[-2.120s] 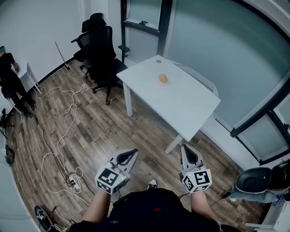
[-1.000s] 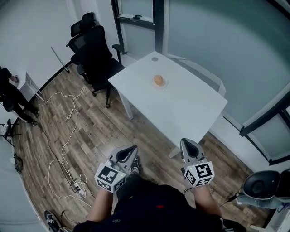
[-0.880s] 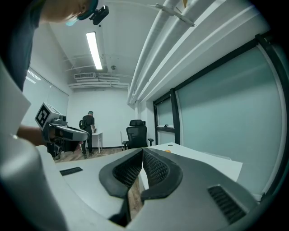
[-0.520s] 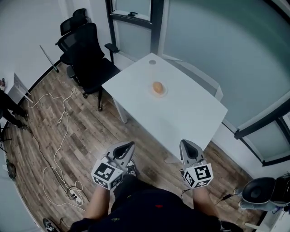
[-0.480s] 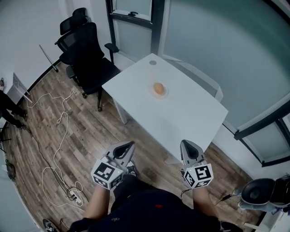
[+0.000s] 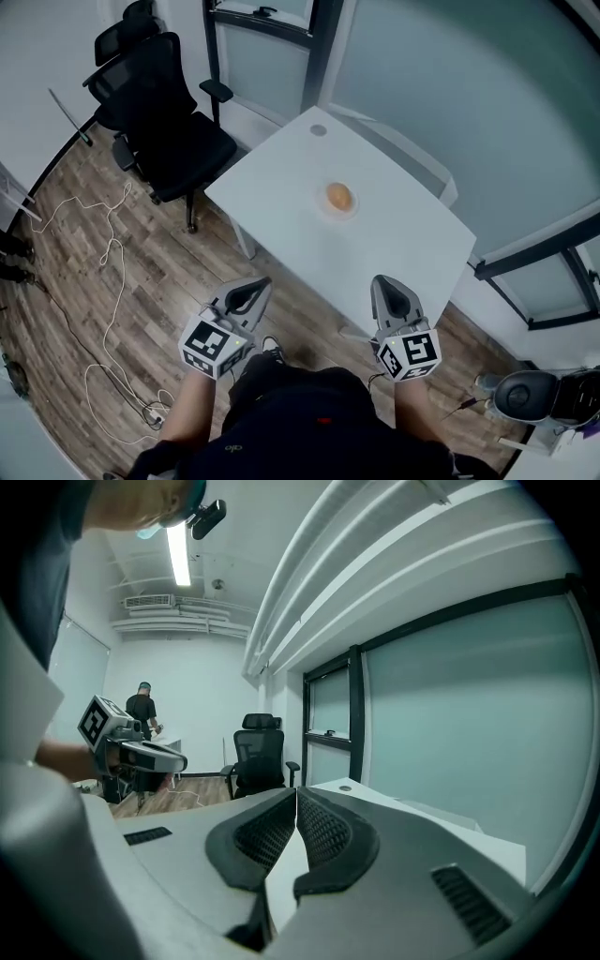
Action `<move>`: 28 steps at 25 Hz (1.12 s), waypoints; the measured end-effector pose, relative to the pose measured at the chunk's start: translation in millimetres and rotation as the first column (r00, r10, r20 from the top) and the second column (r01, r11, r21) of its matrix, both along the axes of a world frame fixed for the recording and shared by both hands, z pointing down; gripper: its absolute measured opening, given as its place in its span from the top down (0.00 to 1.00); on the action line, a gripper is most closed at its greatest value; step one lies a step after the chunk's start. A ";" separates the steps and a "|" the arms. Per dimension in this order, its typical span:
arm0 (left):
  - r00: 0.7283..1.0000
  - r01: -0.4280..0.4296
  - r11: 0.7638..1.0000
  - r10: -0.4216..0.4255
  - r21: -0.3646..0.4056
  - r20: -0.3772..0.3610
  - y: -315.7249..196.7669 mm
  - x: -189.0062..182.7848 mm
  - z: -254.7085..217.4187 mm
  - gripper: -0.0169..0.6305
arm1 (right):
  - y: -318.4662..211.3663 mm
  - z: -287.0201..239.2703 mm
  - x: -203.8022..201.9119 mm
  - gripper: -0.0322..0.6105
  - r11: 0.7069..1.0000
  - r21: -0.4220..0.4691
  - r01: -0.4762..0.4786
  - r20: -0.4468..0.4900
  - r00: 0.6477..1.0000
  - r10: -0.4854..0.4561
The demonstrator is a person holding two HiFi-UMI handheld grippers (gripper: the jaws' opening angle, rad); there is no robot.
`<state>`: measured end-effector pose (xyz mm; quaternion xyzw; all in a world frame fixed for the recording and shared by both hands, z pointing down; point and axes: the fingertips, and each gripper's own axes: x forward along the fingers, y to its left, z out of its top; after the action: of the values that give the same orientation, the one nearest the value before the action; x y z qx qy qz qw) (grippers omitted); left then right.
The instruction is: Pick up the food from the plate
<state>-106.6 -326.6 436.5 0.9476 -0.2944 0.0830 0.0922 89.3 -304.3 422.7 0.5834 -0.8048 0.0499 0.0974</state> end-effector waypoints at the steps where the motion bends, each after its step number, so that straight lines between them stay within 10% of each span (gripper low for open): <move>1: 1.000 -0.008 1.000 0.008 -0.003 -0.003 -10.0 -5.2 -1.0 0.94 | -7.6 -0.3 -6.3 0.91 1.000 -0.005 -0.008 0.010 1.000 0.008; 17: 0.997 -0.066 0.997 0.063 -0.048 -0.049 -103.9 4.5 -2.5 0.94 | -112.4 6.9 -18.1 0.91 0.999 -0.039 0.006 -0.060 0.998 -0.008; 28: 0.998 -0.054 0.997 0.055 -0.052 0.016 -175.0 77.3 -1.5 0.94 | -192.7 33.9 39.5 0.91 0.996 -0.075 0.053 0.007 0.999 -0.053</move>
<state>-29.3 -501.6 435.0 0.9518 -0.2670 0.1015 0.1118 128.8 -497.0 456.6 0.5575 -0.8178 0.0791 0.1186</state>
